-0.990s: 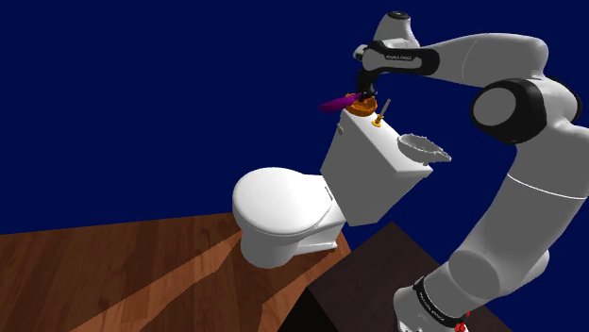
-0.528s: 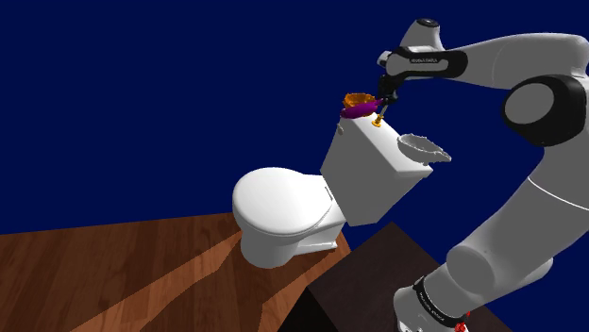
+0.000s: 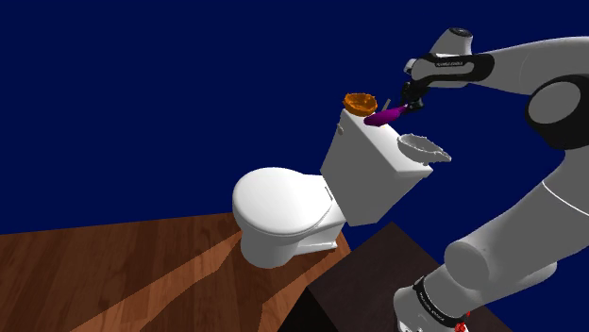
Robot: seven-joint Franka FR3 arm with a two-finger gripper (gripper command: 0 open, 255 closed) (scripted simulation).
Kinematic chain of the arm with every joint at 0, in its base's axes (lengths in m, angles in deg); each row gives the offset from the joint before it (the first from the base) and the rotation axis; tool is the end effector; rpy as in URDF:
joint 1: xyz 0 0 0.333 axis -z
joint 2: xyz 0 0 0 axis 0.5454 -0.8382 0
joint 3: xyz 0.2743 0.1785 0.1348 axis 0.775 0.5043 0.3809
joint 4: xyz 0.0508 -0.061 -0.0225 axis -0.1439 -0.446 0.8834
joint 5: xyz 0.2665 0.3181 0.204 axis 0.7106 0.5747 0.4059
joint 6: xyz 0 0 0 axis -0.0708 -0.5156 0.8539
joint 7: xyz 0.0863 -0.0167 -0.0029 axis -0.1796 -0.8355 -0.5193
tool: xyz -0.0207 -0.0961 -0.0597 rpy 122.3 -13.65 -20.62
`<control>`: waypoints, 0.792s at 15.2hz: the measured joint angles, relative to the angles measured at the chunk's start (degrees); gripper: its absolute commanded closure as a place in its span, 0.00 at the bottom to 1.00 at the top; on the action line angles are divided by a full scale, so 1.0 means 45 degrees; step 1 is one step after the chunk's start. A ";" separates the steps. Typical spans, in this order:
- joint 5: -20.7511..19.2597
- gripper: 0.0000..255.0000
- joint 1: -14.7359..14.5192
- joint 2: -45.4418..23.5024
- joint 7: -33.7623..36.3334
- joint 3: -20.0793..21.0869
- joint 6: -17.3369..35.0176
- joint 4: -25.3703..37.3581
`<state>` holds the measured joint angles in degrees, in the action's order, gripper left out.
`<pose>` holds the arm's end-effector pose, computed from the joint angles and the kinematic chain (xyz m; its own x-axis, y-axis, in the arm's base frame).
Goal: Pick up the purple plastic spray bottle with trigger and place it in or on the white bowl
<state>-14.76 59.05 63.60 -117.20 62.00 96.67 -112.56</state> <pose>0.5471 -0.4114 0.5199 0.4154 0.8857 -0.2071 0.8844 -0.3401 0.3197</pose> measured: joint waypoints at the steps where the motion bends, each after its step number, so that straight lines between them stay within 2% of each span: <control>1: 0.0112 1.00 0.0162 0.0131 -0.0343 -0.0125 0.0082 -0.0172; 8: 0.0909 1.00 0.1187 0.0718 -0.2677 -0.1018 0.0531 -0.0988; 12: 0.1531 1.00 0.1811 0.0761 -0.4226 -0.1594 0.0516 -0.0952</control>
<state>-7.87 67.20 67.03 -136.21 54.83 98.99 -116.85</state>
